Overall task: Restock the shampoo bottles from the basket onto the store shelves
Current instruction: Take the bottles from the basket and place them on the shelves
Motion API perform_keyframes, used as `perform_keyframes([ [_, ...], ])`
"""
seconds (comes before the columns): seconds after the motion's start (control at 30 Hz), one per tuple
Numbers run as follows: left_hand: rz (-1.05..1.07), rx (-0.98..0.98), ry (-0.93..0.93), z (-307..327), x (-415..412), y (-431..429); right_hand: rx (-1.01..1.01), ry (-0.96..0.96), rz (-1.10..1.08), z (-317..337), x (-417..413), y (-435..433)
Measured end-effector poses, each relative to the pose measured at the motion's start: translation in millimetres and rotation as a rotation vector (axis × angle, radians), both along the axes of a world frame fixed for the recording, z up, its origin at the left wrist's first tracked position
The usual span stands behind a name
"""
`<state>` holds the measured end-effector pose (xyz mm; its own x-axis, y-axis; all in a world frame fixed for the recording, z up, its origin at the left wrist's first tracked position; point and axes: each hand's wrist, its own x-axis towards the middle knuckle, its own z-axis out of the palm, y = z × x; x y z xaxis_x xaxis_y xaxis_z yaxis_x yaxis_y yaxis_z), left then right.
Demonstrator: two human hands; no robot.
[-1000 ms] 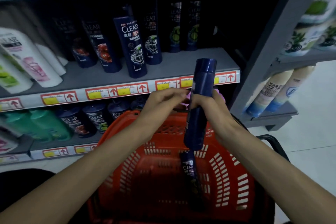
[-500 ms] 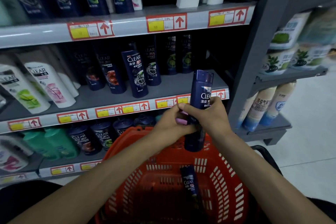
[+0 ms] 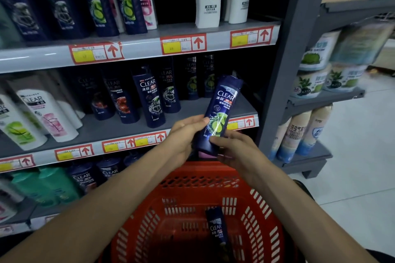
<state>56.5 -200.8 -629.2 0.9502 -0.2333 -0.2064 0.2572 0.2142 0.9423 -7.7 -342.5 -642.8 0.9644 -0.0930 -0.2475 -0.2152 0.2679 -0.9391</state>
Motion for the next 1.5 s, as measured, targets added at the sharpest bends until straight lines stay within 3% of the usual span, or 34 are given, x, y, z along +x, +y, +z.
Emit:
perform_keyframes([
  [0.2, -0.011, 0.049, -0.056, -2.9, 25.6, -7.7, -0.101, -0.039, -0.048, -3.7, 22.9, -1.9],
  [0.37, -0.040, 0.419, -0.438, 4.8, 54.0, -10.3, -0.191, -0.127, -0.036, 3.3, 58.4, -3.0],
  [0.6, 0.033, 0.685, -0.542, 6.1, 90.5, -25.3, -0.464, -0.203, -0.106, -4.9, 103.1, -22.2],
  [0.87, 0.189, 0.504, -0.469, -3.3, 122.3, -50.5, -0.760, -0.307, -0.226, -14.5, 160.3, -37.6],
  [1.17, 0.308, 0.290, -0.410, -30.3, 162.1, -81.0, -0.951, -0.406, -0.266, -25.2, 208.3, -52.3],
  [1.5, 0.249, 0.352, -0.367, -52.7, 177.5, -85.1, -1.089, -0.359, -0.209, -44.8, 235.6, -56.8],
])
